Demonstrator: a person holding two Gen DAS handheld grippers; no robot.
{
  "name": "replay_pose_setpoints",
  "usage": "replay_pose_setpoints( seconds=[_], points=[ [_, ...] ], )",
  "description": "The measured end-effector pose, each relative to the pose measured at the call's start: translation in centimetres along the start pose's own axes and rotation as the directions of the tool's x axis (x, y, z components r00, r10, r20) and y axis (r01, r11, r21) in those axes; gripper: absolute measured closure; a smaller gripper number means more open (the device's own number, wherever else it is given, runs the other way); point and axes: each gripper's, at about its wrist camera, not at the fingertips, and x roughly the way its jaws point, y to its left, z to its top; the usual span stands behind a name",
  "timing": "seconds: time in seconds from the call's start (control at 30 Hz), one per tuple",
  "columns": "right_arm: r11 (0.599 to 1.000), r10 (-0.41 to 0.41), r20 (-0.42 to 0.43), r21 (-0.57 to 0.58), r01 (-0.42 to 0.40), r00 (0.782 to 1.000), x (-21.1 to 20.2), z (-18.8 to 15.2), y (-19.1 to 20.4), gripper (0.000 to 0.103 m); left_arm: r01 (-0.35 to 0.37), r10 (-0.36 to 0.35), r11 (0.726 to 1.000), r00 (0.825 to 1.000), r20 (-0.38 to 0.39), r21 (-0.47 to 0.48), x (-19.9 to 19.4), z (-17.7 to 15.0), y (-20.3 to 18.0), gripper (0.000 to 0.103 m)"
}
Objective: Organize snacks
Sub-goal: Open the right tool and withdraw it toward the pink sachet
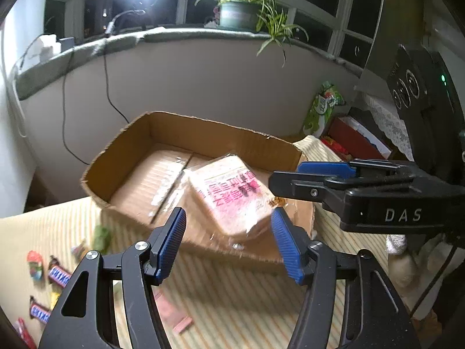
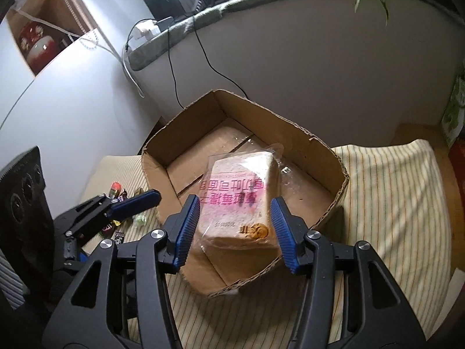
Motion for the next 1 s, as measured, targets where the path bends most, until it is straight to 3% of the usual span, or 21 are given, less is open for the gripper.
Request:
replay_pose_setpoints(
  seconds=[0.23, 0.4, 0.53, 0.8, 1.0],
  points=[
    [0.996, -0.027, 0.053, -0.080, 0.031, 0.998, -2.0, -2.5, 3.5, 0.040, -0.055, 0.056, 0.998, 0.998, 0.027, -0.031, -4.8, -2.8, 2.4, 0.040],
    [0.985, 0.014, 0.085, -0.175, 0.001, 0.996, -2.9, -4.9, 7.4, 0.039, -0.115, 0.118, 0.991, 0.992, 0.036, -0.066, -8.0, -5.6, 4.9, 0.040],
    [0.954, -0.008, 0.074, -0.299, 0.030, 0.997, -2.3, -6.8, 11.2, 0.022, -0.152, 0.156, 0.981, 0.987, 0.024, -0.120, -10.2, -8.5, 7.3, 0.040],
    [0.928, -0.014, -0.009, -0.373, 0.010, 1.000, 0.1, -9.4, 14.3, 0.022, -0.227, 0.226, 0.951, 0.974, -0.026, -0.211, -13.3, -14.2, 10.5, 0.040],
    [0.930, -0.029, -0.041, -0.368, 0.012, 0.999, 1.5, -10.3, 14.4, 0.022, -0.201, 0.188, 0.931, 0.979, -0.073, -0.305, -13.7, -17.8, 11.4, 0.040]
  ],
)
